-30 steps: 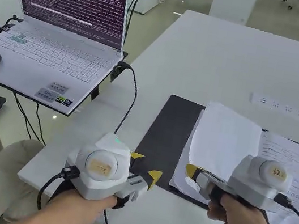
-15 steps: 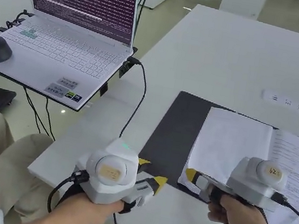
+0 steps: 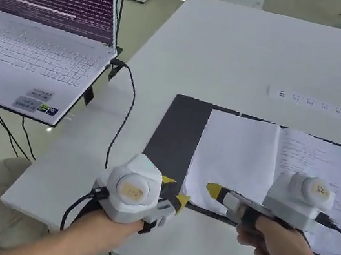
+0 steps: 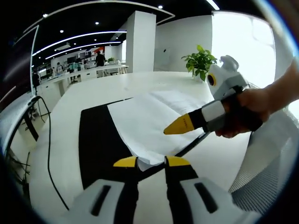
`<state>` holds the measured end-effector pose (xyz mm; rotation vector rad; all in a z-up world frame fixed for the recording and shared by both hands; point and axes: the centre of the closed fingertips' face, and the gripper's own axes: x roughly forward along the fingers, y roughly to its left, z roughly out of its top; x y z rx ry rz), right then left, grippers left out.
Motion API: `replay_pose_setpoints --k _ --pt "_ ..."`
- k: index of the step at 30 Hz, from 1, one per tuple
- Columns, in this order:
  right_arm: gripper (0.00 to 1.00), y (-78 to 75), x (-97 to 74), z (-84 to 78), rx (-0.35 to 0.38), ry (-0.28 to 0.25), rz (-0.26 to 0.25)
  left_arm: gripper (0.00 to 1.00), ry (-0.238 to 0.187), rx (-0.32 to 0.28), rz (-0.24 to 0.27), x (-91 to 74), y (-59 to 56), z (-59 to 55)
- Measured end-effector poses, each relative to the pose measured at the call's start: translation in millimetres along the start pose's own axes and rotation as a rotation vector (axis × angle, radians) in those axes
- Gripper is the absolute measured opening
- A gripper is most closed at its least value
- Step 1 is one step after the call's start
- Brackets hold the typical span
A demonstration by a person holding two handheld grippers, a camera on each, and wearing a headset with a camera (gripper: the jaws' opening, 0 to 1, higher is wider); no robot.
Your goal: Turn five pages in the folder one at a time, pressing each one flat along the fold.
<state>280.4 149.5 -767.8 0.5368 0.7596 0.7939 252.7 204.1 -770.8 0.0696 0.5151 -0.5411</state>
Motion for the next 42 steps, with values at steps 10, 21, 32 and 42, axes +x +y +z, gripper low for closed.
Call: replay_pose_setpoints --k 10,21,32,42 --pt "0.0 -59.9 -31.1 34.1 0.021 -0.033 -0.095 0.17 0.051 0.036 0.038 54.5 -1.3 -8.4" --pt "0.0 -94.5 -19.3 56.8 0.063 -0.034 -0.103 0.12 0.069 -0.019 0.108 50.9 8.5 -25.5" --pt "0.0 -115.2 1.4 75.9 0.153 -0.026 -0.095 0.13 0.063 0.013 0.117 52.1 10.0 -26.7" --pt "0.0 -140.0 18.4 109.0 0.317 -0.126 -0.056 0.12 0.051 0.005 0.131 52.0 9.8 -26.1"
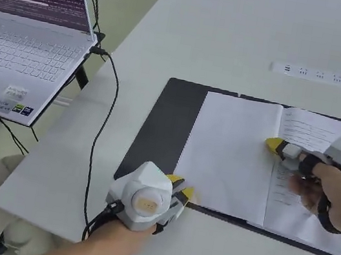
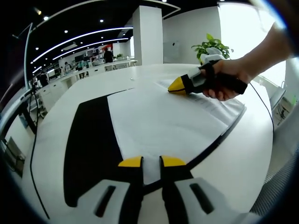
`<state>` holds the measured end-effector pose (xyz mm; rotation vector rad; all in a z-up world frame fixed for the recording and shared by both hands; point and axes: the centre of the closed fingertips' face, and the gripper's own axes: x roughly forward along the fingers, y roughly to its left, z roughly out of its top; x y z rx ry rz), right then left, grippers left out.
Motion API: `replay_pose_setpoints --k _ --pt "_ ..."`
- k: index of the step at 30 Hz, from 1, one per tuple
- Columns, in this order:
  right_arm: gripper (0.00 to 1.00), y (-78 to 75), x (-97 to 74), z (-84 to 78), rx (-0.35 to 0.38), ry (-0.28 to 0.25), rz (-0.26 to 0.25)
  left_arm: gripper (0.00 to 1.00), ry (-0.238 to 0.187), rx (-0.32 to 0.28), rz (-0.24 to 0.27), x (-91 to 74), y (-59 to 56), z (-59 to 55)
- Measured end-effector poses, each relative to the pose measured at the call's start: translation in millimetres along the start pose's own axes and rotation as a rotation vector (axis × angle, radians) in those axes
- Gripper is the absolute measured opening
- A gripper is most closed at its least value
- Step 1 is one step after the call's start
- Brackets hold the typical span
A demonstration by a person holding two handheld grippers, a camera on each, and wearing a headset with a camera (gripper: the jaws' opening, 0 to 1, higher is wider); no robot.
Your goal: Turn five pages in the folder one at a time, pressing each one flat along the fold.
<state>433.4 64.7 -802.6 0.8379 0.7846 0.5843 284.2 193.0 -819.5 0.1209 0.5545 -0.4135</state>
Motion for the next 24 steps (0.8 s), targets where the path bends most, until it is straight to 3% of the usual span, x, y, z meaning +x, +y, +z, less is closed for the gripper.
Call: replay_pose_setpoints --k 11,24 --pt "0.0 -7.4 16.9 27.1 0.062 -0.061 0.008 0.12 -0.007 -0.014 0.016 -0.6 -0.6 1.0" --pt "0.0 -13.6 41.6 59.7 0.048 -0.113 -0.024 0.12 -0.018 -0.004 0.018 -0.1 -1.7 1.7"
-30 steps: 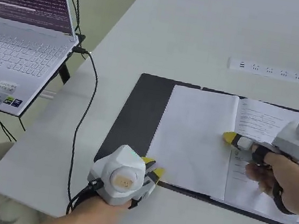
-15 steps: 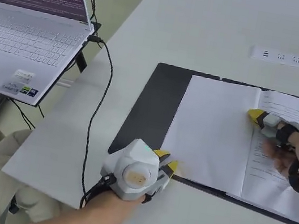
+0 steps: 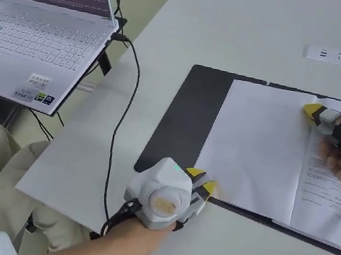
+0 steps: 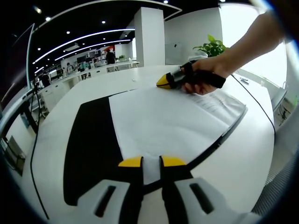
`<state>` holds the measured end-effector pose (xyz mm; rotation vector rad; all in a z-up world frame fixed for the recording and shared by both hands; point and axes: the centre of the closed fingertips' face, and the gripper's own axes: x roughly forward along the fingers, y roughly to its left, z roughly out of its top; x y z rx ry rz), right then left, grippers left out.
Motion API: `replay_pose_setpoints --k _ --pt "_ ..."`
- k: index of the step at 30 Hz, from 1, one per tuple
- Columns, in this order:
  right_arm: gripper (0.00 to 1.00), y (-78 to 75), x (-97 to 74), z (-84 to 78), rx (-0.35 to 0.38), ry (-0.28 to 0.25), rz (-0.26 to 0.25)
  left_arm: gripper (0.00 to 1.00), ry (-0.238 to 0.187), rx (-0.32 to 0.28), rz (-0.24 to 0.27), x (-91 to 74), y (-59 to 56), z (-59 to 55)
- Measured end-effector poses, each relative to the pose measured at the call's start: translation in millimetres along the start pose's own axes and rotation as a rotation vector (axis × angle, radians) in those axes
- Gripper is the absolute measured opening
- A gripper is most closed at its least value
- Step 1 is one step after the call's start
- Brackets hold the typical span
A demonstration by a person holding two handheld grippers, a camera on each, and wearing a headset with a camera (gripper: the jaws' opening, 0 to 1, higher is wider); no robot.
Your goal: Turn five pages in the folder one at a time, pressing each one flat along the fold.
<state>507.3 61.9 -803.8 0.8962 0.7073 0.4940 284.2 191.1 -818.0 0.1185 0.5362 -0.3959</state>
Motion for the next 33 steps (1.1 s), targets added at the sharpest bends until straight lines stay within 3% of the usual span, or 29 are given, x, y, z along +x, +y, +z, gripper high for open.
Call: replay_pose_setpoints --k 8,12,20,25,33 --pt "0.0 -7.9 14.1 21.1 0.043 -0.079 -0.025 0.12 0.0 0.005 -0.002 0.3 0.2 -0.2" --pt "0.0 -7.8 17.3 26.4 -0.005 -0.117 -0.034 0.12 -0.006 0.002 0.0 0.0 0.1 -0.4" --pt "0.0 -8.1 16.9 26.5 0.004 -0.124 -0.043 0.12 -0.008 -0.006 0.0 0.0 1.0 -1.3" --pt "0.0 -8.1 11.7 21.2 0.039 -0.094 -0.046 0.12 -0.004 -0.004 0.0 -0.2 0.9 -1.4" --pt "0.0 -5.4 -4.7 0.9 0.072 0.008 -0.012 0.12 0.001 -0.01 0.0 -0.9 0.6 -0.9"
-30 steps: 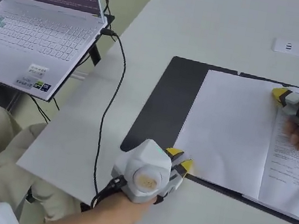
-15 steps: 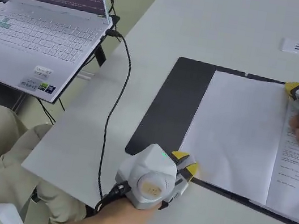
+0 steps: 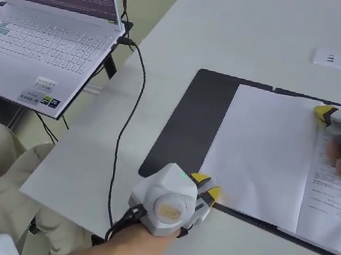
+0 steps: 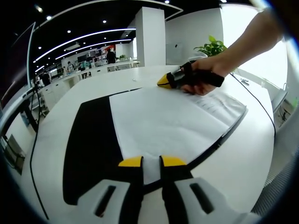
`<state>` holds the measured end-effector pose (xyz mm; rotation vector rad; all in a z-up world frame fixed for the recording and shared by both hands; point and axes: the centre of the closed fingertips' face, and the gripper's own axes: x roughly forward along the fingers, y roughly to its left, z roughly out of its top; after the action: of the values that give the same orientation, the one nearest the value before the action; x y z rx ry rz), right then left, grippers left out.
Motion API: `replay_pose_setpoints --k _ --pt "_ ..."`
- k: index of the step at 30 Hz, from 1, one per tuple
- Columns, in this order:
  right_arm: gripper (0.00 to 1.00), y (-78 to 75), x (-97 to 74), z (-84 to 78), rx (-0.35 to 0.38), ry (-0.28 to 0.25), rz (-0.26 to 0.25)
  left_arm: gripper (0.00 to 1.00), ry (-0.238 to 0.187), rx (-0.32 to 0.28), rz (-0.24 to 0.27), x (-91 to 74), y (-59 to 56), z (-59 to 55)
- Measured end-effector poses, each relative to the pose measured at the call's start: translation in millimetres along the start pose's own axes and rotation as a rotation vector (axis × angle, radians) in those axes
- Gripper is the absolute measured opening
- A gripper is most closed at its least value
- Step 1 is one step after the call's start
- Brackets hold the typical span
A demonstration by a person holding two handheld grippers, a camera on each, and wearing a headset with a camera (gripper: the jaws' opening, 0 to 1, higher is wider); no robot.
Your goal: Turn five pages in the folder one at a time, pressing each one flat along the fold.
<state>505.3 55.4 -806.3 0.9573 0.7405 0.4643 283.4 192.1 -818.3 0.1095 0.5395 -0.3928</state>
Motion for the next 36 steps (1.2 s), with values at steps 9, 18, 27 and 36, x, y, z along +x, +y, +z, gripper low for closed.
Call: replay_pose_setpoints --k 9,18,27,36 --pt "0.0 2.7 -17.2 -22.5 0.023 0.082 0.021 0.12 0.009 0.003 -0.002 1.0 0.6 -0.4" --pt "0.0 6.0 -31.5 -39.0 0.012 0.128 0.03 0.12 0.014 0.007 -0.002 2.1 0.6 -1.1" --pt "0.0 8.1 -44.5 -53.2 0.008 0.154 0.04 0.12 0.015 0.005 -0.001 1.3 -0.1 -0.5" --pt "0.0 10.0 -60.1 -69.4 0.024 0.185 0.06 0.12 0.018 0.013 -0.004 0.9 -0.1 -0.3"
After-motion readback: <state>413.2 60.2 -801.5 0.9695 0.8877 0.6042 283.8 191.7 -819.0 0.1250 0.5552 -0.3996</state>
